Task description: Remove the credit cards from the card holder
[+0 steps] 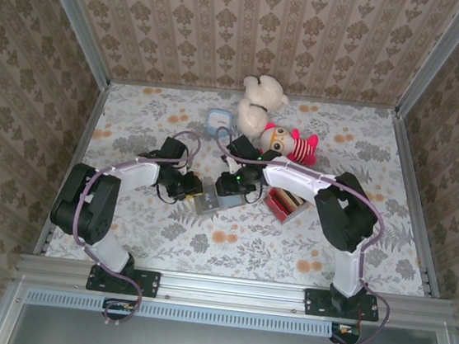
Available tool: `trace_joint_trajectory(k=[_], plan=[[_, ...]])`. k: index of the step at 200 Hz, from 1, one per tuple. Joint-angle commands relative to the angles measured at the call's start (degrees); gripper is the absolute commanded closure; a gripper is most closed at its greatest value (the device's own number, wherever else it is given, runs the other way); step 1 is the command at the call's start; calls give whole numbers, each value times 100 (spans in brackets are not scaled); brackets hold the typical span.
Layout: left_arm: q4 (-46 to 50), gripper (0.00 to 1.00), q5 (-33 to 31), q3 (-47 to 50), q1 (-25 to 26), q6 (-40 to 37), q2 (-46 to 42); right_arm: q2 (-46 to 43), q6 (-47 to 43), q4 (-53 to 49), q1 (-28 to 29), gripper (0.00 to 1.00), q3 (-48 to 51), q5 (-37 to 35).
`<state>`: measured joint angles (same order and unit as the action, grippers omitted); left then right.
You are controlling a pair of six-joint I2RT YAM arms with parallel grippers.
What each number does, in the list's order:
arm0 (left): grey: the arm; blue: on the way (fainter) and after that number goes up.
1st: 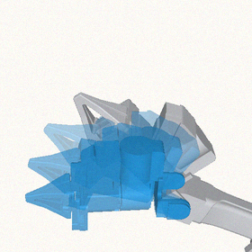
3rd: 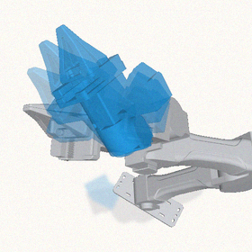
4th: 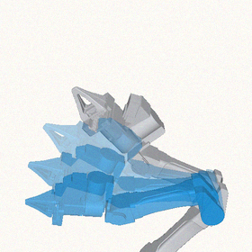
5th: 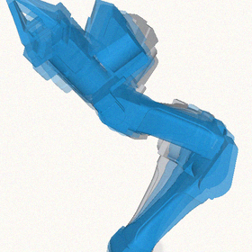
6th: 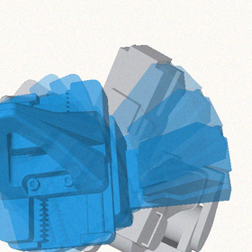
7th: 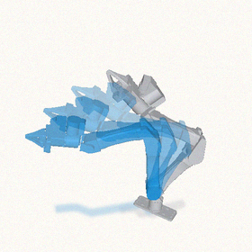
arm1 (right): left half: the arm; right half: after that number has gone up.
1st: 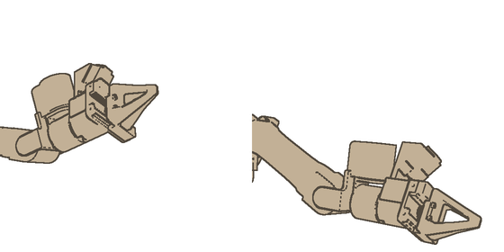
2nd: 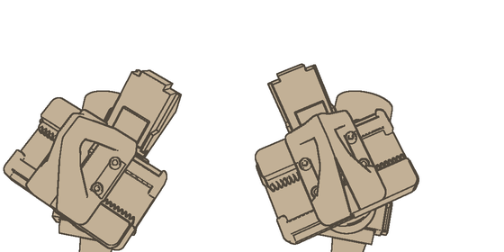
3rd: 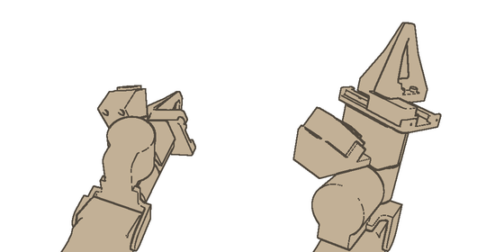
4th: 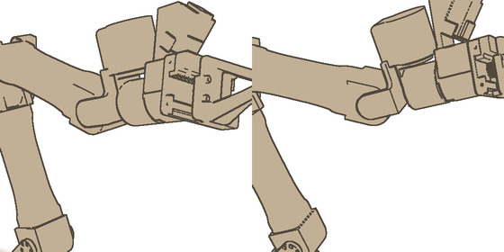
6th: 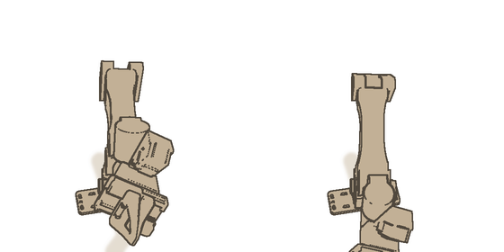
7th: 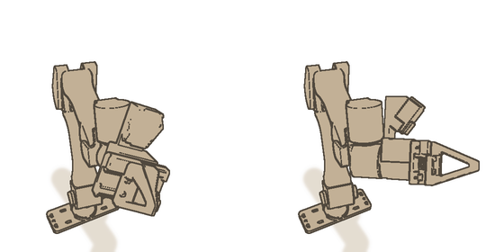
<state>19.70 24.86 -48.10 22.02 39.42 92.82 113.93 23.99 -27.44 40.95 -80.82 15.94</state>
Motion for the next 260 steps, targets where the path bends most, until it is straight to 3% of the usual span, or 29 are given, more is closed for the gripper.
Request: trace_joint_trajectory(k=[1,169,209,260], plan=[[-41,71,158,69,-21,13,-130,308,-28,-304,27,61,-232,70],[-384,73,430,-11,4,62,46,680,-19,-552,20,61,-322,-74],[96,69,-95,-101,3,-28,80,677,-19,-553,18,61,-312,-109],[-225,70,211,-92,13,43,267,678,-11,-557,16,61,-308,-118]])
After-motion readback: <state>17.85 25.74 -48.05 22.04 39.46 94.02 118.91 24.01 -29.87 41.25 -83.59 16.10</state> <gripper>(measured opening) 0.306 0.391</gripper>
